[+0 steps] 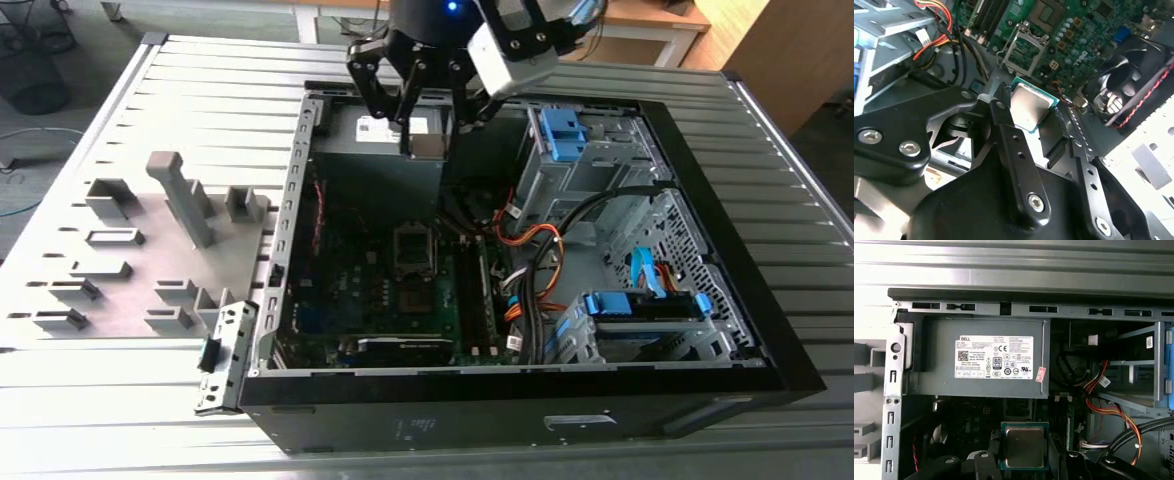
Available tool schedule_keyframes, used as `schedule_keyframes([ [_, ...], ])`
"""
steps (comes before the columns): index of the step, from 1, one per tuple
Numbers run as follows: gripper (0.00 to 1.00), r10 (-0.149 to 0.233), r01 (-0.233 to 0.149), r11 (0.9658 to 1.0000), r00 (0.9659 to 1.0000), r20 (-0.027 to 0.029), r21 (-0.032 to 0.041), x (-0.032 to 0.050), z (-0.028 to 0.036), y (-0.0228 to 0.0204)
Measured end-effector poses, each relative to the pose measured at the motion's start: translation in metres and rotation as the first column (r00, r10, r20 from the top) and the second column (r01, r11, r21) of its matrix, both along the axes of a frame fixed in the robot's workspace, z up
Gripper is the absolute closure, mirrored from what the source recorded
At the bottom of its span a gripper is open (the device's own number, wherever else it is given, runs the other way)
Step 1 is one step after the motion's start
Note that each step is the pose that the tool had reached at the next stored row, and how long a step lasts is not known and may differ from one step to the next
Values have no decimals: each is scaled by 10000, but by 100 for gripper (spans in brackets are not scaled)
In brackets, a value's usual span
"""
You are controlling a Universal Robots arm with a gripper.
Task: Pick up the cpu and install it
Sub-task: 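Pick up the cpu and move it towards the insertion slot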
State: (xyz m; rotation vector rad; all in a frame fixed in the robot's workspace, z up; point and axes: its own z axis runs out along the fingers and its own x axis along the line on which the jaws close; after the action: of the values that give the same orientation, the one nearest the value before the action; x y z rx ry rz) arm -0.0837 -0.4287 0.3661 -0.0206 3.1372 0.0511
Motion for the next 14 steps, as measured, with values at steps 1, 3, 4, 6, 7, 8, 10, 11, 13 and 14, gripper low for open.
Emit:
schedule_keyframes([
  [1, 53, 0, 0, 10000, 10000, 0, -1, 18, 0, 0],
  [3, 53, 0, 0, 10000, 10000, 0, -1, 38, 0, -1],
  [4, 53, 0, 0, 10000, 10000, 0, 0, 47, -1, 0],
  [6, 53, 0, 0, 10000, 10000, -1, -2, 61, 0, 0],
  [7, 53, 0, 0, 10000, 10000, 0, -1, 63, -1, 0],
  [8, 53, -1, 1, 10000, 10000, 0, 0, 63, -1, 0],
  [10, 53, -2, 2, 10000, 10000, 0, -1, 64, -1, 0],
  [11, 53, 0, 0, 10000, 10000, 0, -1, 65, -1, 0],
  [13, 53, 0, 0, 10000, 10000, 0, -5, 65, -1, -4],
  [14, 53, 1, -1, 10000, 10000, 0, -10, 66, -1, -14],
])
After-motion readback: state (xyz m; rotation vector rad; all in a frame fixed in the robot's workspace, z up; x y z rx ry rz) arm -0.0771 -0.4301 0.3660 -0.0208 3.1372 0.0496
